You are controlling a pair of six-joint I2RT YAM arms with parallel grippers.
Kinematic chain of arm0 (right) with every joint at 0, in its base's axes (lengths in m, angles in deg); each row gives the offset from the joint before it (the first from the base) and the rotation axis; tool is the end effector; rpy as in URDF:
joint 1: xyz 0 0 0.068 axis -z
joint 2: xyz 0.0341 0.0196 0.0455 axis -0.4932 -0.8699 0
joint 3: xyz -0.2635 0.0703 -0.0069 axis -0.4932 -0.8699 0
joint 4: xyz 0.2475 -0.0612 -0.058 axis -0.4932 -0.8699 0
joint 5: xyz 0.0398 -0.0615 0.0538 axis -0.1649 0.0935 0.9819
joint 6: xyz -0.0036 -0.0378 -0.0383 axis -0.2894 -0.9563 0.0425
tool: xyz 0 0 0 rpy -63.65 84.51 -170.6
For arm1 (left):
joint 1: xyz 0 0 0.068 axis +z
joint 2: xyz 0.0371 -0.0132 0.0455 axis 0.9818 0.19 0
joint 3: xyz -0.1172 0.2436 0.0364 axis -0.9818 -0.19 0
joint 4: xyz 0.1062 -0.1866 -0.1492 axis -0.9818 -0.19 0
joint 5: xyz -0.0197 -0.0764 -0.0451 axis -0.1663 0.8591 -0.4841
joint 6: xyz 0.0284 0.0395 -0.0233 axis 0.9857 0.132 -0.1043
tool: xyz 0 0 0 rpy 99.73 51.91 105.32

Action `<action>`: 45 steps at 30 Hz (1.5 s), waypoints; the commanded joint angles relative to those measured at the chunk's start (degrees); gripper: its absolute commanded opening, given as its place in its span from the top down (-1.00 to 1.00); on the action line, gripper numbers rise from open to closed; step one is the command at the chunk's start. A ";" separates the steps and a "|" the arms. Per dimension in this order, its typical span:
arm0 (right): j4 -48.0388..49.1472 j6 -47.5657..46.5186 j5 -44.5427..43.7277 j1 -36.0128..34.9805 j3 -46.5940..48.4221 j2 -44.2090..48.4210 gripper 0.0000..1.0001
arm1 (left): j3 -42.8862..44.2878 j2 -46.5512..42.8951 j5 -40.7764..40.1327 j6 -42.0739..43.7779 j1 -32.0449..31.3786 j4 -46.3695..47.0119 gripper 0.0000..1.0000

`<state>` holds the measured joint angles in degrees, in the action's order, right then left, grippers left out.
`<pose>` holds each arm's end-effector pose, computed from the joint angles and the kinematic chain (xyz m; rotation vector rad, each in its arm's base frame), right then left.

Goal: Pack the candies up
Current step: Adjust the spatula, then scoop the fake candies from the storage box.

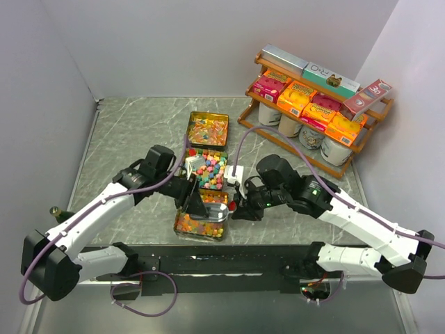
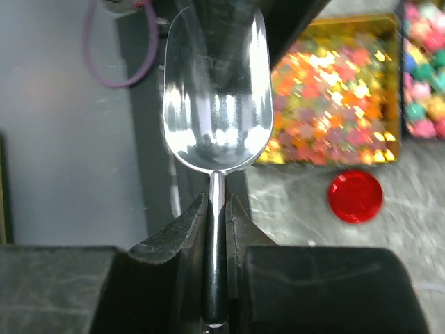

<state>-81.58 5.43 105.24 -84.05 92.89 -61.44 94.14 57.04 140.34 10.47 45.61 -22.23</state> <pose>0.1077 0.1800 0.3540 -1.4761 1.8152 0.9562 0.1714 -0.1490 0.2891 0.9374 2.2383 -1.5622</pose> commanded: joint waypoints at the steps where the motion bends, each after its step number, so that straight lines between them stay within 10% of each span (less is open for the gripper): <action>1: 1.68 2.24 -8.31 0.01 -0.53 0.70 1.00 | 2.09 -1.95 -11.03 -6.44 3.79 3.99 -0.30; 13: -5.18 8.30 -14.39 -0.43 0.26 -7.28 1.00 | 2.62 -2.05 -43.82 -15.50 14.00 -2.78 -0.72; 45: -15.65 21.84 -12.72 -1.49 13.80 -34.10 1.00 | -9.60 12.37 -37.32 -21.66 14.01 2.58 0.52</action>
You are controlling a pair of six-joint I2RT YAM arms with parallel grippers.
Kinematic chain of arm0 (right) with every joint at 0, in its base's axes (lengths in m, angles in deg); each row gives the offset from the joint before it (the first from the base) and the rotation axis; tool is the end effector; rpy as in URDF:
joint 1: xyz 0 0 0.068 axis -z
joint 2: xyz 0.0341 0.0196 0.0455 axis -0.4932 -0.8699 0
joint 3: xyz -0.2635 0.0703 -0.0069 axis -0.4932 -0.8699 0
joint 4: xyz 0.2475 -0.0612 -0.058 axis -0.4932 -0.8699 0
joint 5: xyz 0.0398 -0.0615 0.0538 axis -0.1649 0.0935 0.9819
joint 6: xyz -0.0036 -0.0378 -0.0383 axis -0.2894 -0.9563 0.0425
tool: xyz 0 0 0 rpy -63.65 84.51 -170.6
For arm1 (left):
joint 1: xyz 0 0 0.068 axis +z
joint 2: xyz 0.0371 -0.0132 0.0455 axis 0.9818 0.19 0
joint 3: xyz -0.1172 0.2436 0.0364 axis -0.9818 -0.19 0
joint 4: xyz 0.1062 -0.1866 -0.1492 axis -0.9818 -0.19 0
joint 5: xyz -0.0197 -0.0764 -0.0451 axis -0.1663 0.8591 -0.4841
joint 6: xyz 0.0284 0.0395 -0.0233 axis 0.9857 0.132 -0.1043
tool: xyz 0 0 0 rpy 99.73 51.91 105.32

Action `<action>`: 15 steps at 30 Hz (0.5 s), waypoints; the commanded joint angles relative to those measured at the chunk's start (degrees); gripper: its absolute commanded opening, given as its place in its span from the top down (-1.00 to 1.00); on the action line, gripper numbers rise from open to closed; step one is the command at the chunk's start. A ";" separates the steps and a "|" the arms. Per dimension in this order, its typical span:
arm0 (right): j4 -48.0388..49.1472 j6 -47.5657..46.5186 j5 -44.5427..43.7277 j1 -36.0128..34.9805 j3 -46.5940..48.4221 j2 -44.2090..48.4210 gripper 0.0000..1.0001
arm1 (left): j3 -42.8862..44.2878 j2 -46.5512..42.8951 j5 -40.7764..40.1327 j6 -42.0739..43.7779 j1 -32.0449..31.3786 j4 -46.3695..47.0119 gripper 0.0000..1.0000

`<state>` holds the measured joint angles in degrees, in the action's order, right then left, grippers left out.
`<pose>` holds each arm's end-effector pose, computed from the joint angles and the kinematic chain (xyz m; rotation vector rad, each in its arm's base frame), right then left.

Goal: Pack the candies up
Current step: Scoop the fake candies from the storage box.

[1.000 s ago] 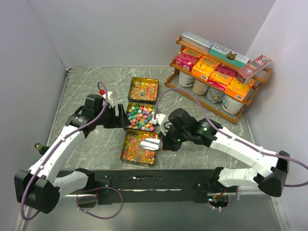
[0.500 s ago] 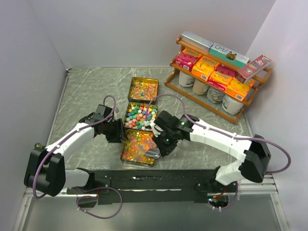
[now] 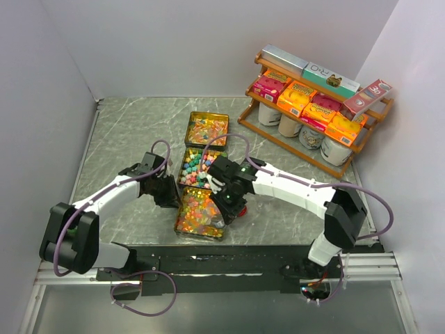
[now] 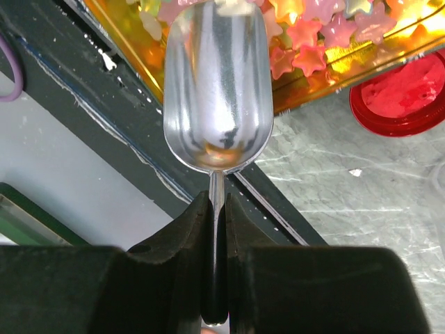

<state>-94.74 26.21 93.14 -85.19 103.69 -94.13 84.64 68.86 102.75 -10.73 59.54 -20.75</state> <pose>0.1686 0.2641 0.2567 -1.2061 2.7576 0.5833 0.2220 -0.0912 0.1839 -0.2525 2.8268 -0.7081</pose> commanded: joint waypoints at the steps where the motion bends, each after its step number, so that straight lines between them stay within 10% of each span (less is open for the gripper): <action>1: -2.14 1.06 -0.43 -0.44 3.18 -2.01 1.00 | -0.18 0.81 0.36 -0.45 0.08 1.10 0.58; 15: 10.25 5.45 -1.40 -1.58 -1.92 -5.61 1.00 | -0.53 1.87 0.71 -0.63 -0.09 1.27 0.98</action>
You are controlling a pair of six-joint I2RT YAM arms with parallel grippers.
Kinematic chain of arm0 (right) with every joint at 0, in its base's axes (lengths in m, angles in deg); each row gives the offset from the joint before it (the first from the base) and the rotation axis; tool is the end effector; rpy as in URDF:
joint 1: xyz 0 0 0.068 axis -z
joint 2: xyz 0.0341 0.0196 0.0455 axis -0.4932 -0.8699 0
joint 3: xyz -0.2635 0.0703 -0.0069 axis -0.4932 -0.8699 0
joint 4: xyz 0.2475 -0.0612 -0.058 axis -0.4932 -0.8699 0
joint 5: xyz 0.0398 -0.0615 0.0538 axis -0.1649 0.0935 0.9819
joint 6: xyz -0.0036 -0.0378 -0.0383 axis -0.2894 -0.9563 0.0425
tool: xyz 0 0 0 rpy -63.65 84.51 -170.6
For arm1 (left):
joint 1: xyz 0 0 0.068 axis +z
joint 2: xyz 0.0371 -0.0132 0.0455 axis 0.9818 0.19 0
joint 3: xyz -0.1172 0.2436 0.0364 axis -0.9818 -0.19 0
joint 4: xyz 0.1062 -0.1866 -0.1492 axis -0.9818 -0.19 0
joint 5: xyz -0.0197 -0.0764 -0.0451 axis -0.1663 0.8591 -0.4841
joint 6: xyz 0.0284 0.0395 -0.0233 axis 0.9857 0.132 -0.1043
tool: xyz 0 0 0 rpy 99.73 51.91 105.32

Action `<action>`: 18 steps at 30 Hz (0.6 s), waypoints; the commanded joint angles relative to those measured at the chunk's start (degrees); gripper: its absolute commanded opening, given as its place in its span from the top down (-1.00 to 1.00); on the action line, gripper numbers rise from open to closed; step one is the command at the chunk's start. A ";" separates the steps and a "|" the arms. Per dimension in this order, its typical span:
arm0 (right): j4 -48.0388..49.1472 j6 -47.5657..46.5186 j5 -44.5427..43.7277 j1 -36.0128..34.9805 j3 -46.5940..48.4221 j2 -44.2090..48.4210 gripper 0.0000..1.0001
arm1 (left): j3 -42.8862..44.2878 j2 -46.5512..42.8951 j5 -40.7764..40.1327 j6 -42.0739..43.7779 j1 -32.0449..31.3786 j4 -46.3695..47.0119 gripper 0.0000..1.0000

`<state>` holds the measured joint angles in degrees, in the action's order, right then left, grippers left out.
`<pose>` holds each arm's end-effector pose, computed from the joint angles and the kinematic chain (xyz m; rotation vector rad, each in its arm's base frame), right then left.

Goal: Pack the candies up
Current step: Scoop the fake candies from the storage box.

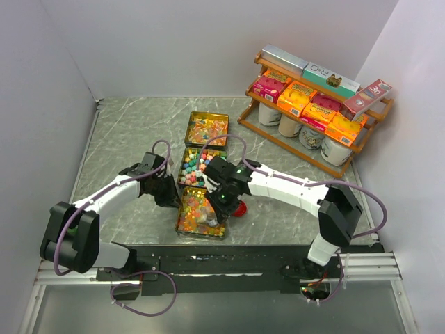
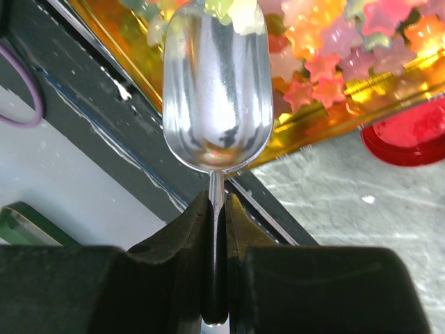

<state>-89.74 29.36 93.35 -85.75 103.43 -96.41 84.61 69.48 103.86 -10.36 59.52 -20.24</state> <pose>0.1736 0.2774 0.2462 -1.1418 2.7536 0.6231 0.2231 -0.0924 0.1820 -0.2379 2.8321 -0.7319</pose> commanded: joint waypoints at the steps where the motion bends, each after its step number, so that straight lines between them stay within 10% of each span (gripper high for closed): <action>1: 6.21 2.48 -1.79 -1.01 -2.09 -3.61 1.00 | -0.42 1.26 -0.23 -0.91 -0.16 0.77 0.98; 18: 14.57 8.89 -4.69 -0.84 -8.25 -7.83 1.00 | -0.60 0.55 -0.14 -0.83 -1.30 1.29 0.98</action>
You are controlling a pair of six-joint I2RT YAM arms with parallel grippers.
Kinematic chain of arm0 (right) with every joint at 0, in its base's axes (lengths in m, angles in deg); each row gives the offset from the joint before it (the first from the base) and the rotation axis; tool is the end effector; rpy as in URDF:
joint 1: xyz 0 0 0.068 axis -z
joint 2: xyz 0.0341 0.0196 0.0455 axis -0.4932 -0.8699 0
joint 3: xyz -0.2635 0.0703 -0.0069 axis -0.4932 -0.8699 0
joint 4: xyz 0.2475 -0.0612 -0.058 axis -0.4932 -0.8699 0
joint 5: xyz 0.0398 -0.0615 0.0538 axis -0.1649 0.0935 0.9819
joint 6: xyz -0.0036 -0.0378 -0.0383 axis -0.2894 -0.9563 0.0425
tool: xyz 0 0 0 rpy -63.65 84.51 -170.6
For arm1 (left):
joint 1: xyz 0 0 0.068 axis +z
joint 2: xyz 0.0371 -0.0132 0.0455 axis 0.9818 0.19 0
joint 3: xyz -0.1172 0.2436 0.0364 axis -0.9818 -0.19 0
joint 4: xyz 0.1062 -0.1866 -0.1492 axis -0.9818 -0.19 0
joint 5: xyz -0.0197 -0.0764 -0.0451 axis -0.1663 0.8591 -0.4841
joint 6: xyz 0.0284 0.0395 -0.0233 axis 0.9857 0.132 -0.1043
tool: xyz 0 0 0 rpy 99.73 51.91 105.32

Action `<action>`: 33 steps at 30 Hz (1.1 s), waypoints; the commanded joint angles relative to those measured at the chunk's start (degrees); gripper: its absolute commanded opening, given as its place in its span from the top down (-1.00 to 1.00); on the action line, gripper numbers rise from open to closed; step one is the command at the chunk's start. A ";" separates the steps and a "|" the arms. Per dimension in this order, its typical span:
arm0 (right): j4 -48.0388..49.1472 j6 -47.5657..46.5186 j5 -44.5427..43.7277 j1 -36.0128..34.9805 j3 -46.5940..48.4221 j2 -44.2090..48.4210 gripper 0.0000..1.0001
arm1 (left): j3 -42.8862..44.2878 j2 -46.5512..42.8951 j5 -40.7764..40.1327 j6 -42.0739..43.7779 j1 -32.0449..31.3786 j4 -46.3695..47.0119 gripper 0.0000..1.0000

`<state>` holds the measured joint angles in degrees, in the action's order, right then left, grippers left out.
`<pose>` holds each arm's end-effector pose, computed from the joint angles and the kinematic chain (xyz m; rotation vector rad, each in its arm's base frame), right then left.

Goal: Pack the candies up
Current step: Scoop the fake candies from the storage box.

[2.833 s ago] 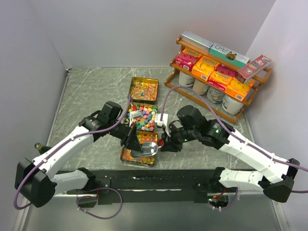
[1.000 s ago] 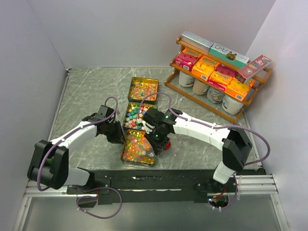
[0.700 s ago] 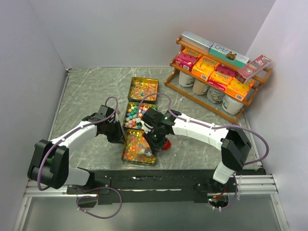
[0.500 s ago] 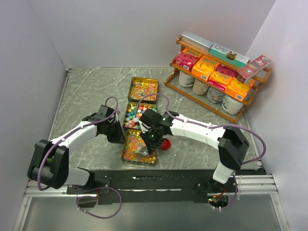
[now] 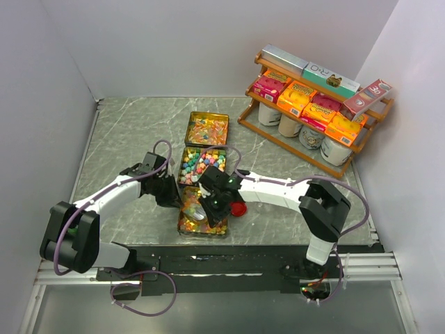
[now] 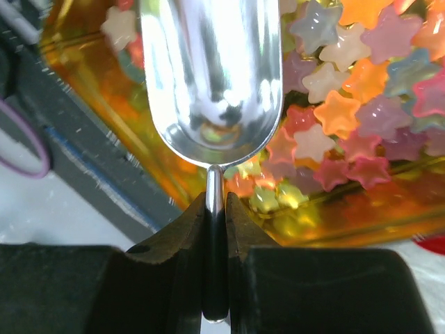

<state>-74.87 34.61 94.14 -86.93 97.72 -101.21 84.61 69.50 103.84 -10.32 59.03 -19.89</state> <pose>0.1785 0.2983 0.2012 -1.0460 2.7406 0.7076 0.2229 -0.0945 0.1822 -0.2230 2.8290 -0.7353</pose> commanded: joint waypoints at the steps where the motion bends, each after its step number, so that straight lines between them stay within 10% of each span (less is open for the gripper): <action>1: 0.31 3.91 -5.57 0.43 -2.72 -3.28 1.00 | -0.69 0.53 -0.12 -0.78 -0.99 0.86 0.98; 33: -8.73 1.81 12.62 6.58 -5.62 1.73 1.00 | -2.00 -6.23 -6.63 -2.54 -4.60 5.07 0.98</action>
<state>-76.67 36.92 105.51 -80.92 94.07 -101.26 83.13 66.70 98.31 -11.91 54.66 -17.20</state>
